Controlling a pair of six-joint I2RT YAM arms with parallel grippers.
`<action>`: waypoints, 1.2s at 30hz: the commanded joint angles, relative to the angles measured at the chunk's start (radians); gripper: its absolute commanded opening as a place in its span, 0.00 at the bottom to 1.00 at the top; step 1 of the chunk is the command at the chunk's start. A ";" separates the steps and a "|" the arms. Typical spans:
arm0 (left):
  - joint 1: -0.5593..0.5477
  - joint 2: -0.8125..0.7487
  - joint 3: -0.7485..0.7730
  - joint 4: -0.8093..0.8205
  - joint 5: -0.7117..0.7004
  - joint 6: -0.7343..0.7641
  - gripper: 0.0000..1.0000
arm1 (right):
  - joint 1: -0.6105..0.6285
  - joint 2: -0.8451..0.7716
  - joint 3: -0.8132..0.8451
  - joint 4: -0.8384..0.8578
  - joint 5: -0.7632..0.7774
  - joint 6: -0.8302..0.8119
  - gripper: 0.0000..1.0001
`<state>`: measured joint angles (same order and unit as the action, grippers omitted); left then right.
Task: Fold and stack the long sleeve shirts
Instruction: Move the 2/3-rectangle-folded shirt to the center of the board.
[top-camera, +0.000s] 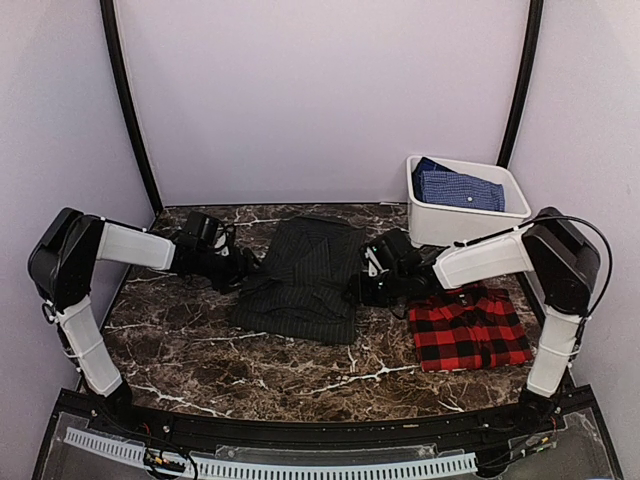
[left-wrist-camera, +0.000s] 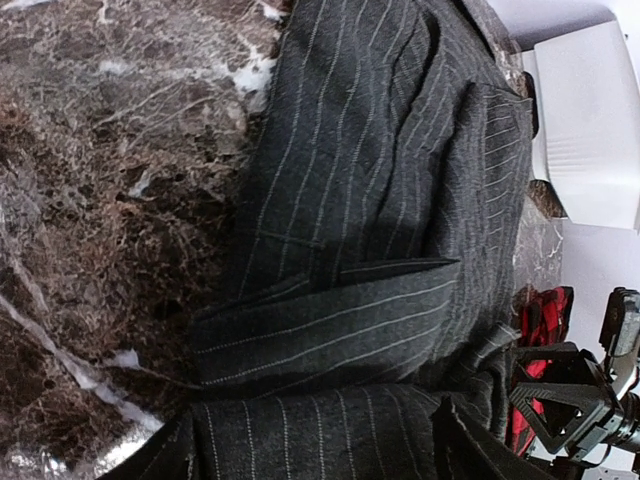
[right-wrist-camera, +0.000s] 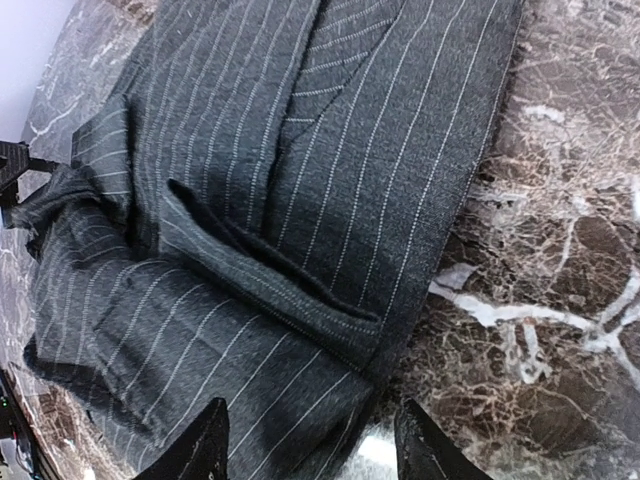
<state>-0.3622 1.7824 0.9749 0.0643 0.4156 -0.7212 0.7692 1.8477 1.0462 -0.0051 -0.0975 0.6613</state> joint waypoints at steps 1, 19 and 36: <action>-0.007 0.049 0.020 -0.016 -0.008 0.028 0.76 | -0.004 0.059 0.043 0.015 -0.041 -0.019 0.49; -0.308 -0.269 -0.327 0.060 -0.126 -0.237 0.65 | 0.081 -0.068 -0.123 -0.108 -0.017 -0.156 0.39; -0.251 -0.237 -0.156 -0.132 -0.170 -0.041 0.52 | 0.072 -0.186 -0.032 -0.214 0.066 -0.186 0.52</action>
<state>-0.6346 1.5009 0.7887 -0.0368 0.2184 -0.8154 0.8478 1.6283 0.9558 -0.1913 -0.0471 0.5072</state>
